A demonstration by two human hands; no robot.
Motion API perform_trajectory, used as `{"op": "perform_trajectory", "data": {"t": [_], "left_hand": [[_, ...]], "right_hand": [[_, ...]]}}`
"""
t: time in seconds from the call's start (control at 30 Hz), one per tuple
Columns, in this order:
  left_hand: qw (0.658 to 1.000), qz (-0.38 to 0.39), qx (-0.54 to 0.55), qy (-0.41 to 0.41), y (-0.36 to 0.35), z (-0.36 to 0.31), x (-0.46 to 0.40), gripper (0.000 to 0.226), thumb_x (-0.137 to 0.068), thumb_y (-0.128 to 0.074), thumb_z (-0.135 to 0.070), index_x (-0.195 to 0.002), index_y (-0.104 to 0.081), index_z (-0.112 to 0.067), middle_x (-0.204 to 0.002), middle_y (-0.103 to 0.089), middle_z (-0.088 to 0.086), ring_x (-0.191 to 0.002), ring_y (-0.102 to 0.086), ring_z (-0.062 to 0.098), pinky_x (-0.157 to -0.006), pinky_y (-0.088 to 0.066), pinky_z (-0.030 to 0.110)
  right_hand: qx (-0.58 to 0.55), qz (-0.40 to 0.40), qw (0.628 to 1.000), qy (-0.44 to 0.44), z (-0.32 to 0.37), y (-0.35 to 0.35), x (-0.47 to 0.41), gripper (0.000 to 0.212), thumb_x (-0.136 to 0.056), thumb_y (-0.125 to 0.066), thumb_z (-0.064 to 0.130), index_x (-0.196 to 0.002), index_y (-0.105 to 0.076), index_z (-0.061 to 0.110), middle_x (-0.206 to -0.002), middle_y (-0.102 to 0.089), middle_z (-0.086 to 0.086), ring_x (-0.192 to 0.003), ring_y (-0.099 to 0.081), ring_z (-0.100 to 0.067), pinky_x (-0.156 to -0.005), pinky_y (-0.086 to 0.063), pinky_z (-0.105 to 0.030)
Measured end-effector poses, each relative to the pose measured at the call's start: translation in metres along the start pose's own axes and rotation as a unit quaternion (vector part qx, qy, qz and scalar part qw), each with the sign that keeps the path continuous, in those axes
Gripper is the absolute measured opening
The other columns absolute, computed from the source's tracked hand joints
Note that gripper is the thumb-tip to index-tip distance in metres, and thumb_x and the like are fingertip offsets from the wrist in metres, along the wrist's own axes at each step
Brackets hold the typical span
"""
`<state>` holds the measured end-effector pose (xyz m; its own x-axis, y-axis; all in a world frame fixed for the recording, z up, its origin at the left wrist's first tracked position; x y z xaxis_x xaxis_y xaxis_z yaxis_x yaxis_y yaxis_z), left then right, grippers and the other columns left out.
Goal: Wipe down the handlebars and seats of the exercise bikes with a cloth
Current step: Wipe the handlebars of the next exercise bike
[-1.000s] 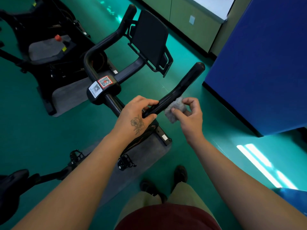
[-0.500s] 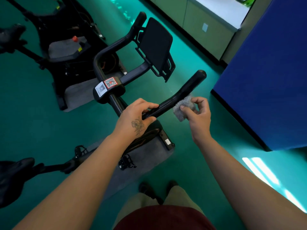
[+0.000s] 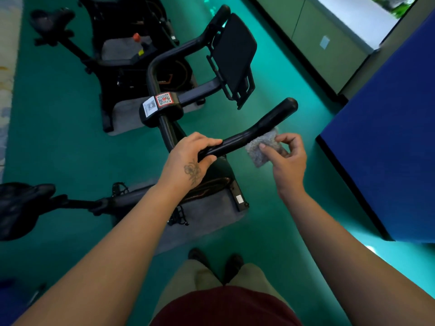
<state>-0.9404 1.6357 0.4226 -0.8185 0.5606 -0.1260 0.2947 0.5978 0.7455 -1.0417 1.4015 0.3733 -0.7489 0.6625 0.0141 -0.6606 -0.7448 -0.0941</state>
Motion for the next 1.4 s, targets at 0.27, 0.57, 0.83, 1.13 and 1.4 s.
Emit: {"op": "perform_trajectory", "data": {"t": [0.27, 0.57, 0.83, 1.13, 1.4], "left_hand": [[1.000, -0.014, 0.000, 0.012, 0.002, -0.001, 0.001, 0.038, -0.095, -0.079, -0.018, -0.131, -0.074, -0.029, -0.115, -0.065, -0.011, -0.112, -0.061, 0.013, -0.101, -0.047, 0.030], [1.000, -0.004, 0.008, -0.007, 0.000, 0.003, -0.001, 0.037, -0.096, -0.078, -0.020, -0.131, -0.074, -0.030, -0.114, -0.065, -0.011, -0.110, -0.061, 0.014, -0.102, -0.050, 0.038], [0.999, 0.022, 0.015, -0.029, 0.001, 0.005, -0.005, 0.039, -0.097, -0.076, -0.021, -0.135, -0.072, -0.030, -0.114, -0.064, -0.010, -0.108, -0.061, 0.017, -0.100, -0.053, 0.046], [0.997, 0.050, 0.015, -0.050, 0.004, 0.008, -0.007, 0.041, -0.097, -0.077, -0.022, -0.136, -0.071, -0.031, -0.113, -0.063, -0.011, -0.107, -0.061, 0.015, -0.098, -0.054, 0.045], [0.996, 0.073, 0.012, -0.055, 0.005, 0.008, -0.010, 0.042, -0.098, -0.076, -0.023, -0.138, -0.069, -0.031, -0.117, -0.063, -0.010, -0.111, -0.060, 0.014, -0.100, -0.053, 0.042]], "right_hand": [[0.052, 0.076, 0.996, -0.003, -0.020, -0.045, 0.030, 0.036, -0.078, -0.087, 0.010, -0.093, -0.059, 0.027, -0.104, -0.062, -0.001, -0.082, -0.062, -0.017, -0.075, -0.054, -0.043], [0.035, 0.014, 0.999, -0.019, -0.015, -0.034, 0.027, 0.036, -0.084, -0.083, -0.004, -0.095, -0.056, 0.018, -0.096, -0.059, 0.011, -0.078, -0.063, -0.012, -0.069, -0.054, -0.034], [0.002, -0.041, 0.998, -0.038, -0.021, -0.036, 0.030, 0.038, -0.077, -0.082, 0.006, -0.098, -0.053, 0.019, -0.106, -0.058, -0.005, -0.085, -0.060, -0.023, -0.074, -0.053, -0.047], [-0.018, -0.069, 0.995, -0.063, -0.028, -0.040, 0.050, 0.034, -0.073, -0.085, 0.013, -0.091, -0.060, 0.028, -0.107, -0.065, 0.001, -0.091, -0.067, -0.021, -0.083, -0.059, -0.059], [-0.030, -0.097, 0.994, -0.040, -0.011, -0.027, 0.034, 0.038, -0.079, -0.083, 0.004, -0.096, -0.056, 0.024, -0.106, -0.062, 0.001, -0.089, -0.065, -0.019, -0.080, -0.058, -0.052]]}}
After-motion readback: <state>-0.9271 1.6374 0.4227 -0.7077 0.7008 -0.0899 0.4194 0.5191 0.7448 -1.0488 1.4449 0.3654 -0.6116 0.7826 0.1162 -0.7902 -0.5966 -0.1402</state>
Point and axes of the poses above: each hand's wrist, its own x-axis away from the middle knuckle, its own y-axis out of the back of the hand, z = x × y, the point moved 9 cm from there along -x, towards the middle knuckle
